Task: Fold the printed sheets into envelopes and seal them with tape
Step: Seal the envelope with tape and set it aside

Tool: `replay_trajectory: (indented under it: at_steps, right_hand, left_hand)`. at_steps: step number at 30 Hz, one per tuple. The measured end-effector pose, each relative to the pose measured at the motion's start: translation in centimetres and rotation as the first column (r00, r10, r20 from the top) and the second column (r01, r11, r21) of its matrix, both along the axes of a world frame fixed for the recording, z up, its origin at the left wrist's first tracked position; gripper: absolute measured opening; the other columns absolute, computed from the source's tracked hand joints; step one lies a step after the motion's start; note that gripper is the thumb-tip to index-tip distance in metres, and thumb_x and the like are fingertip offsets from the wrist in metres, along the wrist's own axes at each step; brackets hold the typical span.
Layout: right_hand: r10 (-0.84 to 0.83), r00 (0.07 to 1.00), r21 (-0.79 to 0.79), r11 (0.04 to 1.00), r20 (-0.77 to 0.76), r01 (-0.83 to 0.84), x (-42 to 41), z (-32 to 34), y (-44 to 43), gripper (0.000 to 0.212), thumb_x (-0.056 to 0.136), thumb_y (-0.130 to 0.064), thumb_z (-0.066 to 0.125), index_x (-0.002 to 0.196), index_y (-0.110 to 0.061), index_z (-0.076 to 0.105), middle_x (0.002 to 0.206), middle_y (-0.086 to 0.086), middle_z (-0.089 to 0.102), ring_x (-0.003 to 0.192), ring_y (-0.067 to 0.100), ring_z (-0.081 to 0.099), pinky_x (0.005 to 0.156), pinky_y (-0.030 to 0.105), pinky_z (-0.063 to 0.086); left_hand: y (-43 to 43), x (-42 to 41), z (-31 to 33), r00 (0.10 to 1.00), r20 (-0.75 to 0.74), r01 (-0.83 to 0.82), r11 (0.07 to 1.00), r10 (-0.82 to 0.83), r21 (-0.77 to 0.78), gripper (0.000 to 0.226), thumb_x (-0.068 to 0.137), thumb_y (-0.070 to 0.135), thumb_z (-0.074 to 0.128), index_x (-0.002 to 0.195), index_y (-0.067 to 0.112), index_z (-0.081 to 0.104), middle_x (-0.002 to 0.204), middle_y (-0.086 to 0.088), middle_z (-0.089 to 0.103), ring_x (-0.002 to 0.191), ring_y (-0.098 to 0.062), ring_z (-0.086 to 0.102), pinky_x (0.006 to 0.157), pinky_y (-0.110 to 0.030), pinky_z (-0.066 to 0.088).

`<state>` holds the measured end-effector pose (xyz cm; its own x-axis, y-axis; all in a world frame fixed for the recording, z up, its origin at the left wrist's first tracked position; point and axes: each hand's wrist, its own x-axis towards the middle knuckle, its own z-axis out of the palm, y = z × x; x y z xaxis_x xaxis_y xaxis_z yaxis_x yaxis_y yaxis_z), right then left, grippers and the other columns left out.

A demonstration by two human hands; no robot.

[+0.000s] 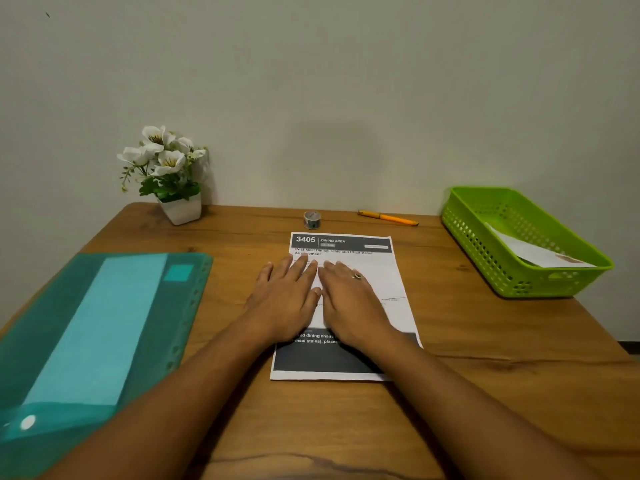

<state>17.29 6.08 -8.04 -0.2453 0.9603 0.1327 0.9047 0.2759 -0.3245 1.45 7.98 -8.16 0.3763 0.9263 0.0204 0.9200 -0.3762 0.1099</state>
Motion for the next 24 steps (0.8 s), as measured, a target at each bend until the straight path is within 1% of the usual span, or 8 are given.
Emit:
replay_trajectory:
  at_steps: [2, 5, 8, 11, 13, 15, 19, 24]
  right_hand:
    - [0.004, 0.999, -0.01, 1.0, 0.04, -0.003, 0.7, -0.4, -0.2, 0.052, 0.111, -0.029, 0.032, 0.161, -0.014, 0.031, 0.17, 0.005, 0.027, 0.158, 0.022, 0.018, 0.129, 0.039, 0.011]
    - [-0.024, 0.992, -0.077, 0.996, 0.127, 0.034, 3.2, -0.2, -0.1, 0.064, 0.111, -0.047, 0.023, 0.166, -0.015, 0.017, 0.174, 0.003, 0.012, 0.16, 0.021, 0.007, 0.129, 0.042, 0.005]
    - [-0.102, 0.978, -0.135, 0.983, 0.182, 0.128, 6.7, 0.1, 0.2, 0.069, 0.11, -0.053, 0.018, 0.167, -0.017, 0.006, 0.174, 0.001, 0.002, 0.16, 0.019, 0.0, 0.129, 0.044, 0.001]
    - [-0.176, 0.964, -0.15, 0.967, 0.197, 0.207, 8.7, 0.1, 0.3, 0.068, 0.109, -0.052, 0.016, 0.167, -0.017, 0.004, 0.174, 0.001, 0.001, 0.16, 0.019, -0.002, 0.129, 0.046, 0.0]
    - [-0.186, 0.96, -0.138, 0.966, 0.209, 0.218, 8.7, -0.1, 0.3, 0.068, 0.11, -0.051, 0.016, 0.167, -0.016, 0.005, 0.175, 0.001, 0.002, 0.16, 0.019, -0.002, 0.129, 0.046, 0.001]
    - [-0.191, 0.958, -0.131, 0.966, 0.215, 0.222, 8.4, -0.3, 0.4, 0.067, 0.11, -0.05, 0.016, 0.166, -0.016, 0.005, 0.174, 0.002, 0.003, 0.161, 0.02, -0.001, 0.129, 0.047, 0.001]
    - [-0.197, 0.955, -0.127, 0.965, 0.219, 0.229, 8.4, -0.3, 0.3, 0.068, 0.109, -0.05, 0.016, 0.166, -0.015, 0.005, 0.175, 0.003, 0.003, 0.161, 0.021, -0.001, 0.129, 0.047, 0.001]
    - [-0.182, 0.956, -0.127, 0.968, 0.23, 0.215, 8.6, -0.4, 0.4, 0.071, 0.108, -0.055, 0.015, 0.166, -0.016, 0.005, 0.175, 0.003, 0.003, 0.161, 0.021, -0.001, 0.129, 0.047, 0.001]
  left_hand:
    - [0.1, 0.0, -0.1, 1.0, -0.009, 0.001, 1.0, -0.001, -0.011, 0.061, 0.108, 0.049, 0.014, 0.164, 0.026, 0.006, 0.172, 0.001, 0.002, 0.158, -0.021, -0.002, 0.127, -0.049, 0.001]
    - [0.2, 0.0, 0.1, 1.0, -0.017, 0.008, 0.999, -0.009, -0.032, 0.063, 0.107, 0.05, 0.013, 0.164, 0.025, 0.004, 0.172, 0.001, 0.001, 0.158, -0.02, -0.004, 0.127, -0.05, 0.001]
    - [0.2, -0.1, 0.2, 1.0, -0.02, 0.013, 0.999, -0.014, -0.048, 0.064, 0.107, 0.051, 0.013, 0.164, 0.024, 0.002, 0.172, 0.002, -0.001, 0.158, -0.02, -0.005, 0.127, -0.05, 0.002]
    - [0.0, 0.1, 0.4, 1.0, -0.025, -0.006, 0.998, 0.005, -0.065, 0.065, 0.107, 0.052, 0.014, 0.164, 0.022, 0.003, 0.172, 0.001, -0.001, 0.158, -0.021, -0.005, 0.126, -0.053, 0.0]
    - [0.0, 1.0, 0.6, 0.997, -0.066, -0.04, 0.997, 0.036, -0.068, 0.069, 0.106, 0.054, 0.014, 0.164, 0.017, 0.003, 0.172, -0.002, 0.0, 0.158, -0.025, -0.005, 0.125, -0.058, -0.003]
    - [0.1, 2.7, 1.0, 0.993, -0.118, -0.024, 0.999, 0.019, -0.042, 0.071, 0.106, 0.054, 0.015, 0.163, 0.012, 0.006, 0.172, -0.005, 0.001, 0.158, -0.028, -0.005, 0.123, -0.061, -0.003]
    - [0.5, 5.6, 1.2, 0.99, -0.08, 0.107, 0.991, -0.114, -0.081, 0.068, 0.107, 0.049, 0.018, 0.163, 0.013, 0.006, 0.172, -0.004, -0.001, 0.158, -0.026, -0.005, 0.124, -0.059, -0.001]
    - [1.2, 2.4, 1.0, 0.99, -0.091, 0.095, 0.99, -0.104, -0.102, 0.072, 0.105, 0.058, 0.013, 0.164, 0.019, -0.002, 0.171, -0.001, -0.007, 0.157, -0.022, -0.009, 0.125, -0.056, -0.001]
